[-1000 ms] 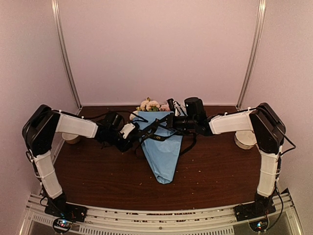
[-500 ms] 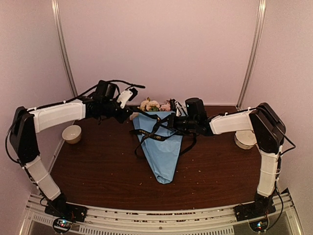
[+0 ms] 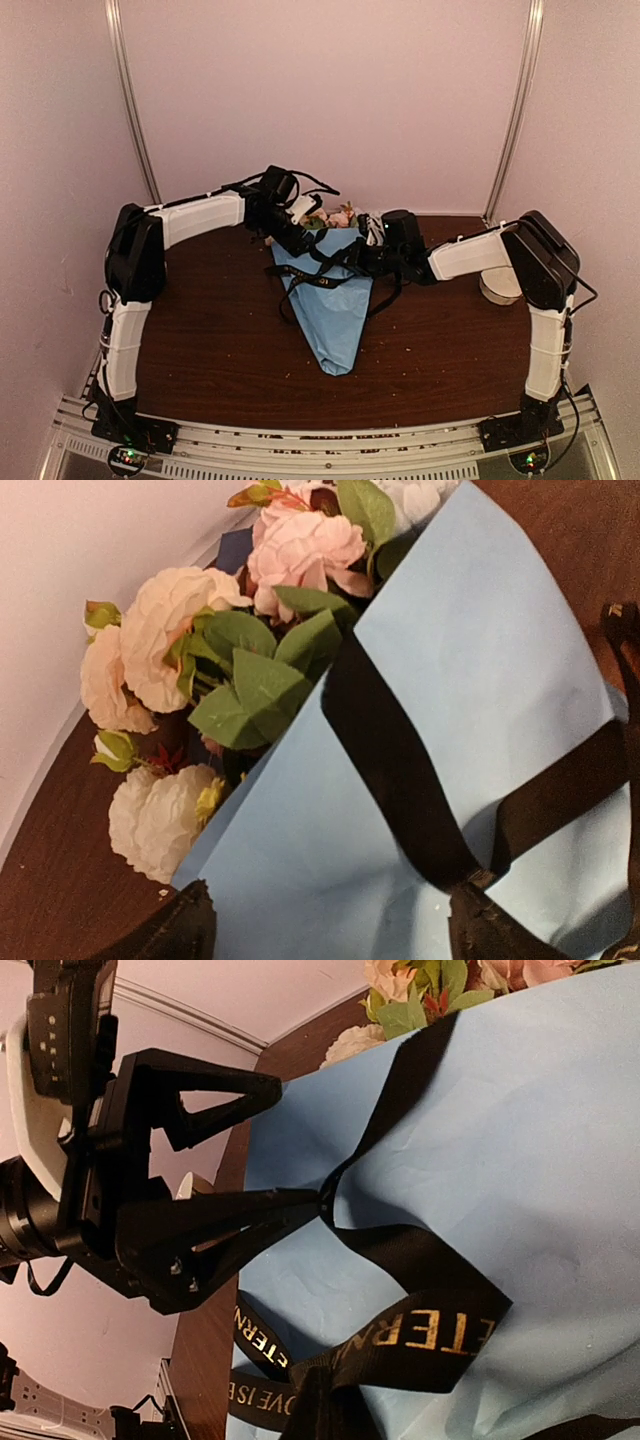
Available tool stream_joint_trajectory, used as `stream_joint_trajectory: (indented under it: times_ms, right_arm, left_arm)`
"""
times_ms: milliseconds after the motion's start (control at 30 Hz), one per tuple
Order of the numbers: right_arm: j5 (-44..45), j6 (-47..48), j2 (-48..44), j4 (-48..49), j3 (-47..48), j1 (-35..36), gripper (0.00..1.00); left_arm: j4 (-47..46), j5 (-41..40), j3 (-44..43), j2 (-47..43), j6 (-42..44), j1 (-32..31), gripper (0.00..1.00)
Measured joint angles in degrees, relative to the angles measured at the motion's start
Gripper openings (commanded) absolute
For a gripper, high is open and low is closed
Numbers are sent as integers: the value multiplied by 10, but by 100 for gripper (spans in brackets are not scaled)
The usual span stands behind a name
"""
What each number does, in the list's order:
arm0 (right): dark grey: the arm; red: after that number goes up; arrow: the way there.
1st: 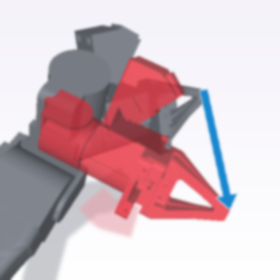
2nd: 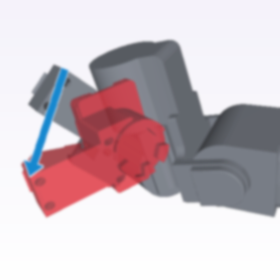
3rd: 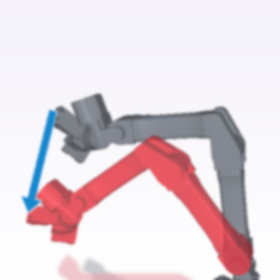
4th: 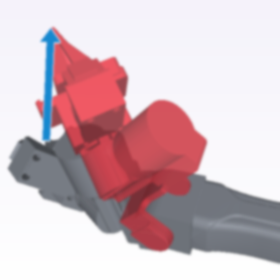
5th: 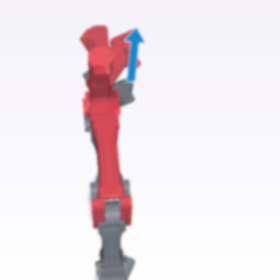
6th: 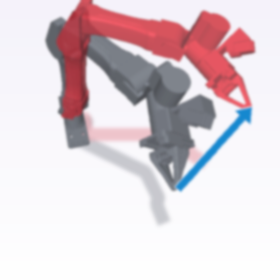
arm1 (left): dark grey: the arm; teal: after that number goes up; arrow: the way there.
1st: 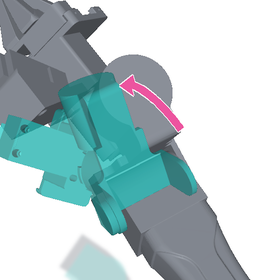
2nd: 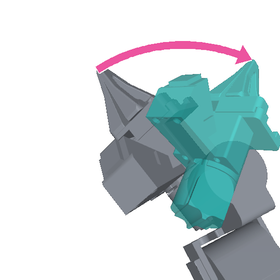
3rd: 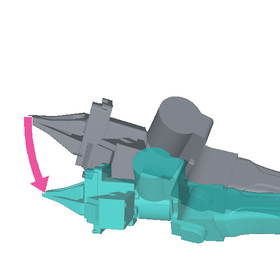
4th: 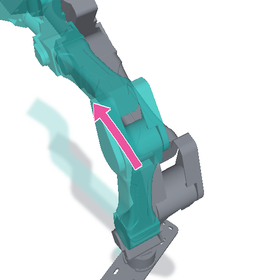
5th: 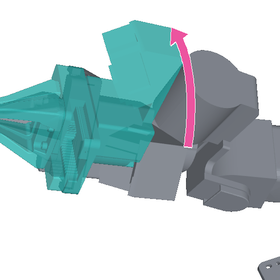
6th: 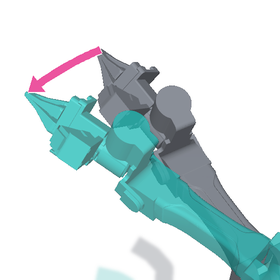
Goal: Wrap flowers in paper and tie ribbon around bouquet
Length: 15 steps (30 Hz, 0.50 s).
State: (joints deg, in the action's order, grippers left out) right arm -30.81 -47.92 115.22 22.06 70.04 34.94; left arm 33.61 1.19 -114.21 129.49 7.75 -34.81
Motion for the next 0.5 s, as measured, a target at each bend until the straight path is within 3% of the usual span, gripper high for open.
stream_joint_trajectory:
  times_ms: [100, 233, 300, 500]
  right_arm:
    - [8, -8, 7, 0, 0, -1, 0]
    - [19, -17, 17, -5, 0, -3, 0]
    - [24, -19, 19, -12, 0, -4, 0]
    - [28, -13, 24, -40, 6, -7, 0]
  left_arm:
    - [1, -18, 34, -23, 10, 0, 90]
    - [-14, -21, 84, -75, 24, 0, 72]
    - [-30, 0, 115, -108, 33, -1, 68]
    - [-115, 95, 254, -191, 130, -33, 76]
